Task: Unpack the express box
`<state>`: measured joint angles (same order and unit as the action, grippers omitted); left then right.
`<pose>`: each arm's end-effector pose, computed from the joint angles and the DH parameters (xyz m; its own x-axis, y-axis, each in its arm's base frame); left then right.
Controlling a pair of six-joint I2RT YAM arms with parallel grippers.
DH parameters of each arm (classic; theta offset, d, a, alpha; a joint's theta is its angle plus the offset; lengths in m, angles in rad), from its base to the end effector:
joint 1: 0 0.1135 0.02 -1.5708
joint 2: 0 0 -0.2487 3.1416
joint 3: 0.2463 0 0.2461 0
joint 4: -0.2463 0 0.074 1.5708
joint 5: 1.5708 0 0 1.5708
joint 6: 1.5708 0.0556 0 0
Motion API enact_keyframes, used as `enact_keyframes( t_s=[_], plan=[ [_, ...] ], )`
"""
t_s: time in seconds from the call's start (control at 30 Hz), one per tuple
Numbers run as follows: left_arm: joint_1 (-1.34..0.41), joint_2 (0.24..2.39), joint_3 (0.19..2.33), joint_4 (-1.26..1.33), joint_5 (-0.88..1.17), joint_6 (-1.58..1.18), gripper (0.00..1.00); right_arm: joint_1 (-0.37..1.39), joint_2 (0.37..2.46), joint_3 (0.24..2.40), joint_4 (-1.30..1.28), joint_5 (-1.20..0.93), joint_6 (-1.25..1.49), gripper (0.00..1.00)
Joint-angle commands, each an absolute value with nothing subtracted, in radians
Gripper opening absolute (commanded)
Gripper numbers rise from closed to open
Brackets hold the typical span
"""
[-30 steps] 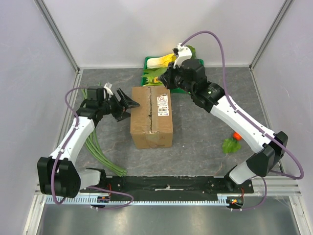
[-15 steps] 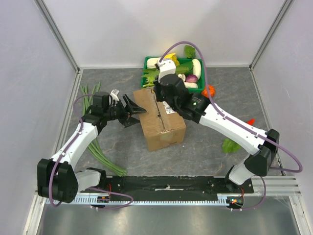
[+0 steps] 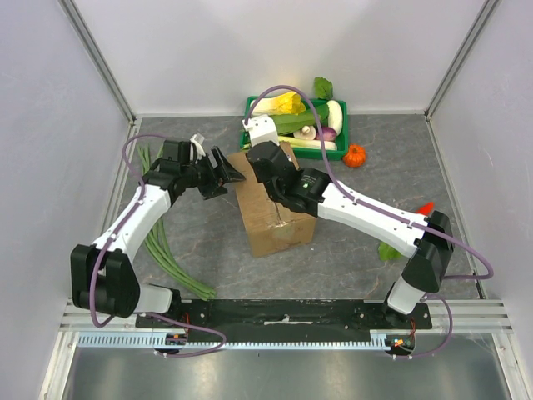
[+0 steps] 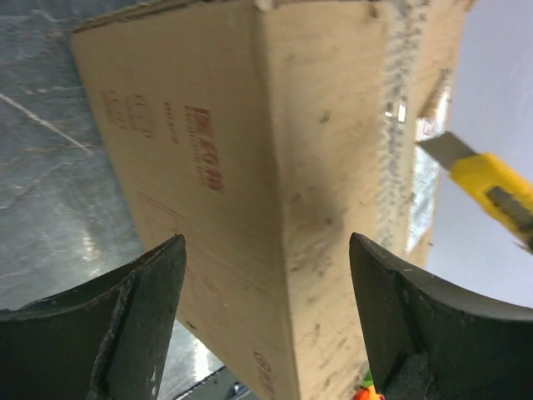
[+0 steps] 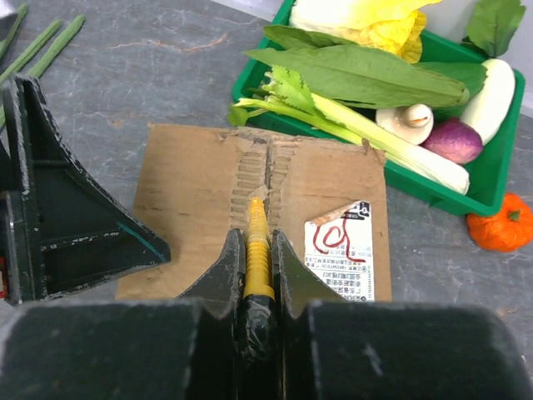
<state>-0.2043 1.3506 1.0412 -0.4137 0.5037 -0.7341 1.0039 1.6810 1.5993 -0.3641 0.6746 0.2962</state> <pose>0.2915 -0.0878 0.2595 -0.8375 -0.4256 -0.3427 -0.0391 0.6721 -0.7394 0.2420 0.3155 0.3504 -0.3254 -0.0867 -0.9416 -0.2731 0.9620 0.0058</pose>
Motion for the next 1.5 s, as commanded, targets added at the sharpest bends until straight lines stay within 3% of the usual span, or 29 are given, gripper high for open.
enact_keyframes(
  t_s=[0.0,0.57,1.47],
  plan=[
    [-0.204,1.384,1.092,-0.452,0.403,-0.614,0.84,1.003,1.672,1.612,-0.285,0.75,0.249,0.0],
    [-0.204,1.436,1.15,-0.509,0.365,-0.554,0.77,0.94,1.729,1.591,-0.195,0.695,0.219,0.0],
    [-0.204,1.437,1.149,-0.502,0.374,-0.577,0.76,0.905,1.779,1.609,-0.127,0.623,0.222,0.0]
  ],
)
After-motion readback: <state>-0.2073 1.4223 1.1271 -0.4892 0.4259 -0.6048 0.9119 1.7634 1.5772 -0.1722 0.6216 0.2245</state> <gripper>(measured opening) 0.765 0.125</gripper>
